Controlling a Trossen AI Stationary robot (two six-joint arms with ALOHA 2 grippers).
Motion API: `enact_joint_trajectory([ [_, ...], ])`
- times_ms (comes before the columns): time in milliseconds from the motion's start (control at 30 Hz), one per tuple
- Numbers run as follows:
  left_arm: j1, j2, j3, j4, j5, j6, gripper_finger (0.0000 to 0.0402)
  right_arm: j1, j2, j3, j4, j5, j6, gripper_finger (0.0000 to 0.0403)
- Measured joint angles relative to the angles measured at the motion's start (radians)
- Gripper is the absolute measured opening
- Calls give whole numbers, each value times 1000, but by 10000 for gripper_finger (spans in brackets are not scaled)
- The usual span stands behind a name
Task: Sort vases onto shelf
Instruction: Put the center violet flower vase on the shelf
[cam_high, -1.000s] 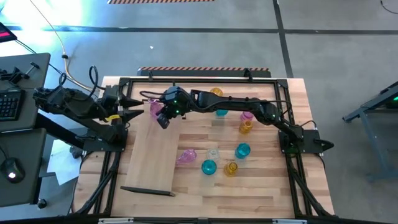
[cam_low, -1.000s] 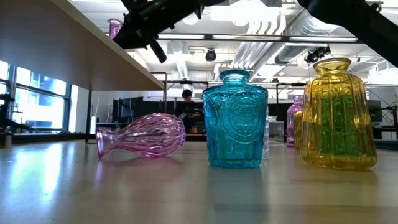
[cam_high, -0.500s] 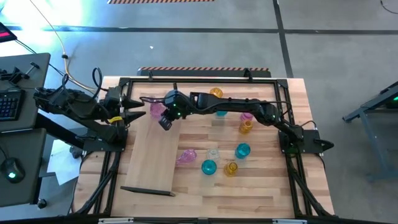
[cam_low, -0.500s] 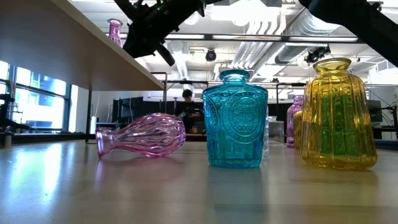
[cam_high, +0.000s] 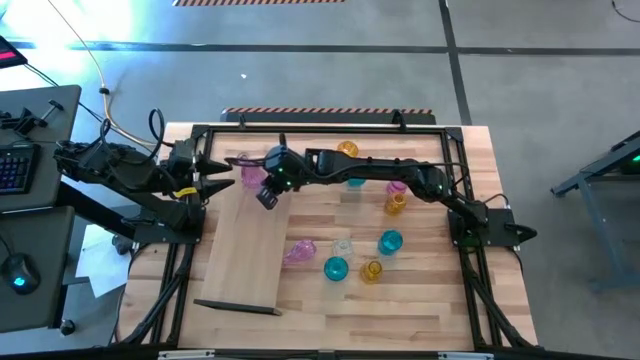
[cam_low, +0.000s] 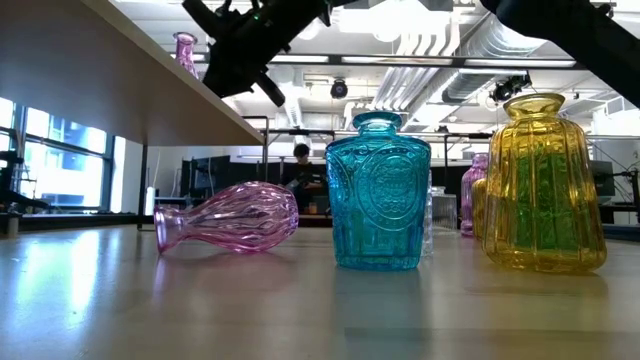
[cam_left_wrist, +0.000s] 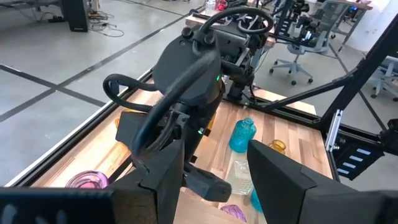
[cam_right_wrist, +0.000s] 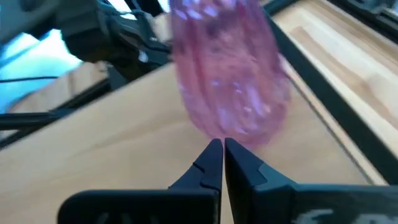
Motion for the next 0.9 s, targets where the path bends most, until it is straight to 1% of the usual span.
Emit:
enact_joint_trajectory([
  [167, 0, 0, 0, 0, 0, 0, 170, -3, 0, 0, -15, 23, -3, 0],
  [300, 0, 0, 0, 0, 1, 9, 170, -5, 0, 0, -7, 104, -6, 0],
  [367, 0, 0, 0, 0, 1, 9, 170, -7, 0, 0, 17, 114, -14, 0],
  [500, 0, 0, 0, 0, 1, 9, 170, -12, 0, 0, 59, 116, -14, 0],
  [633, 0, 0, 0, 0, 1, 9, 170, -13, 0, 0, 99, 90, -11, 0],
  [900, 0, 0, 0, 0, 1, 9, 170, -11, 0, 0, 103, 54, 28, 0],
])
